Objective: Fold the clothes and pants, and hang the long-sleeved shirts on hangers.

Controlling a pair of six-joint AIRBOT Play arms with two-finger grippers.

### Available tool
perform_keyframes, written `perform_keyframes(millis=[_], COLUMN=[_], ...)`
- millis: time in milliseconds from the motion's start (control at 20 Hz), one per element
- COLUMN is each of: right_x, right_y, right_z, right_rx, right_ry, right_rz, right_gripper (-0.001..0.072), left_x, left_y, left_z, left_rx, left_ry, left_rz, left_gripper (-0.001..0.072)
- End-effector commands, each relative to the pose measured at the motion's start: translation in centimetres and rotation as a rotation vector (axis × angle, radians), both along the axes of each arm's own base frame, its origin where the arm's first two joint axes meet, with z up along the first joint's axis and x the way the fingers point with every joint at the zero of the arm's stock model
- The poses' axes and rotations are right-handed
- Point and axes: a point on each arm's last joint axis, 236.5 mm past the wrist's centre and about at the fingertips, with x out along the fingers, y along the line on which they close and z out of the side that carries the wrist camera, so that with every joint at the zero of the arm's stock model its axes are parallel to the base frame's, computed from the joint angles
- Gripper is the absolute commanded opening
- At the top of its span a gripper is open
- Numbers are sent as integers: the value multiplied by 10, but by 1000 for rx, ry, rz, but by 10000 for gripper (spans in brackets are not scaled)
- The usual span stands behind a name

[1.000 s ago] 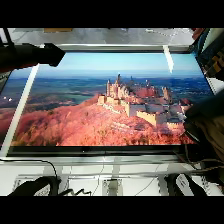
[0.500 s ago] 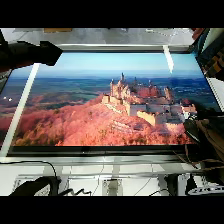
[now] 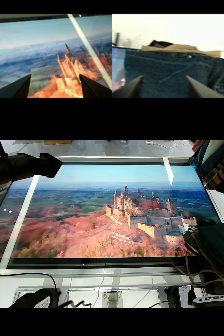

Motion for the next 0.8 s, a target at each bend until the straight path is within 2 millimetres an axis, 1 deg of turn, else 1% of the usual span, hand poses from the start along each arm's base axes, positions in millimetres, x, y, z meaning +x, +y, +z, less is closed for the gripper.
perform_keyframes(millis=[0,100,200,250,350,400,500,550,650,750], right_x=[40,78,122,142,178,192,217,230,258,274], right_y=[3,14,36,50,78,90,121,143,188,233], right_z=[-5,-16,-23,-26,-35,-40,-54,-59,-59,-58], right_rx=[45,71,23,-15,-91,-103,-102,-100,-149,-234], right_ry=[-94,-79,17,74,180,211,264,273,265,294], right_rz=[110,245,473,603,817,877,1000,1073,1213,1348], right_gripper=[341,281,83,33,33,33,33,32,32,32], left_x=[0,0,0,0,0,0,0,0,0,0], left_y=[0,0,0,0,0,0,0,0,0,0], left_z=[0,0,0,0,0,0,0,0,0,0], left_rx=[0,0,0,0,0,0,0,0,0,0], left_ry=[0,0,-1,0,-1,-1,0,-1,-1,-1], left_rz=[1,1,1,1,1,1,1,1,1,1], left_gripper=[703,702,702,702,702,702,702,703,703,702])
